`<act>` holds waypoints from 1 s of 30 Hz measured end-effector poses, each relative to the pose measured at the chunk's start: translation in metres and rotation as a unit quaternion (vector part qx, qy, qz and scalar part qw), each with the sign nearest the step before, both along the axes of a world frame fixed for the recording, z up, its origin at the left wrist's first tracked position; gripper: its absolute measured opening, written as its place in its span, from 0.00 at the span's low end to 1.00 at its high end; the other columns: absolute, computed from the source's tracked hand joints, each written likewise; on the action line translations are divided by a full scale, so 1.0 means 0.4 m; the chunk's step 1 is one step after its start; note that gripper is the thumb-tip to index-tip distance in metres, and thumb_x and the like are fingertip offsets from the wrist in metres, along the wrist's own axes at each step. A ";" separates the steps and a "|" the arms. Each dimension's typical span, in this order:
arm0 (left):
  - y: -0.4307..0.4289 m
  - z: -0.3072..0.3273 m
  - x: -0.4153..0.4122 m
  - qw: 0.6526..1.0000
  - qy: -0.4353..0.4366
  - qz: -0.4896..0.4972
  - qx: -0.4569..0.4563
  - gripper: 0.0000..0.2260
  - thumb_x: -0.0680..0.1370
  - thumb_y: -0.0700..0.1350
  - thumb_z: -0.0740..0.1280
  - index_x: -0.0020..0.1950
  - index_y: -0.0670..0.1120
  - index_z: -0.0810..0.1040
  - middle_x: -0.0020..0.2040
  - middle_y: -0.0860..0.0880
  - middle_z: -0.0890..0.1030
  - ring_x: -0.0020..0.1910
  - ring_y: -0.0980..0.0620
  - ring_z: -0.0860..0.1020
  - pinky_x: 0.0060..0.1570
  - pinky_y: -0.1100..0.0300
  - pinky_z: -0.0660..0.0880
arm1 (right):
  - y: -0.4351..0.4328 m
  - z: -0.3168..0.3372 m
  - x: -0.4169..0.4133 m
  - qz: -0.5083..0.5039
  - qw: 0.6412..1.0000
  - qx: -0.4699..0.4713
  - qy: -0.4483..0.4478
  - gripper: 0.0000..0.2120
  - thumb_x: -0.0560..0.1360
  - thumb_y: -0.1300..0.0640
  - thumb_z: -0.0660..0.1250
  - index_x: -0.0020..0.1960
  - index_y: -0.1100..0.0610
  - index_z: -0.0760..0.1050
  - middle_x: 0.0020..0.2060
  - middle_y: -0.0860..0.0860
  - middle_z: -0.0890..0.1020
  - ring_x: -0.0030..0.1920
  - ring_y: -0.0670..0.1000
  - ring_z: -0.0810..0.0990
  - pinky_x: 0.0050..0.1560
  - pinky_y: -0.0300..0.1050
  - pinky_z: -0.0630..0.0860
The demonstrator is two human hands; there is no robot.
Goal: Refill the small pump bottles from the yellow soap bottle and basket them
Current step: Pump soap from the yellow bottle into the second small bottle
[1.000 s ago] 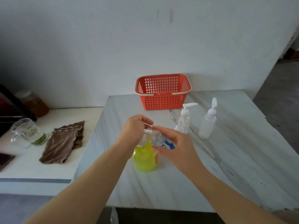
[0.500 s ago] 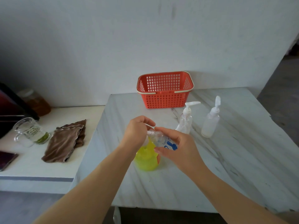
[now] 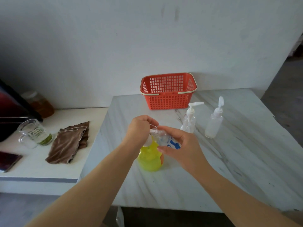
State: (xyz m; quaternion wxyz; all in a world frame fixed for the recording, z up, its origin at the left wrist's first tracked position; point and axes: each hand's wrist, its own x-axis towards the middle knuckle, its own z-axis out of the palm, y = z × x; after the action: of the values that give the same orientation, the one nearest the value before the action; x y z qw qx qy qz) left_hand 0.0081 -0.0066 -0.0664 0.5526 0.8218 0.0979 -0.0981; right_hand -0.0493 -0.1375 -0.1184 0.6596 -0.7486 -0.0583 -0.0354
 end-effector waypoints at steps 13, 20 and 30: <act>-0.005 -0.024 0.002 1.000 -0.018 -0.003 0.010 0.18 0.72 0.30 0.51 0.37 0.44 0.78 0.37 0.45 0.78 0.36 0.47 0.75 0.34 0.60 0.70 | -0.006 -0.017 0.005 0.006 1.000 -0.006 0.020 0.25 0.66 0.64 0.77 0.60 0.48 0.79 0.50 0.45 0.84 0.50 0.43 0.83 0.50 0.35 0.77; -0.005 -0.007 0.002 1.000 -0.019 -0.006 -0.003 0.17 0.73 0.31 0.54 0.36 0.45 0.79 0.37 0.46 0.79 0.39 0.47 0.76 0.38 0.58 0.72 | -0.009 -0.007 0.003 0.002 1.000 -0.004 0.003 0.26 0.66 0.64 0.77 0.61 0.49 0.79 0.51 0.46 0.84 0.51 0.45 0.83 0.54 0.40 0.78; -0.004 -0.026 0.003 0.999 -0.032 0.002 -0.008 0.18 0.71 0.30 0.51 0.37 0.44 0.78 0.37 0.45 0.79 0.37 0.48 0.75 0.36 0.60 0.72 | -0.007 -0.018 0.006 0.007 1.000 0.001 0.015 0.26 0.66 0.65 0.77 0.61 0.49 0.79 0.51 0.46 0.84 0.51 0.44 0.83 0.52 0.38 0.78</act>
State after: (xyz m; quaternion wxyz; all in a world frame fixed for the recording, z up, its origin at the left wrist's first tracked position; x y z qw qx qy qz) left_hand 0.0094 -0.0082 -0.0770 0.5621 0.8200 0.0808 -0.0713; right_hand -0.0469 -0.1402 -0.1257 0.6616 -0.7477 -0.0536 -0.0201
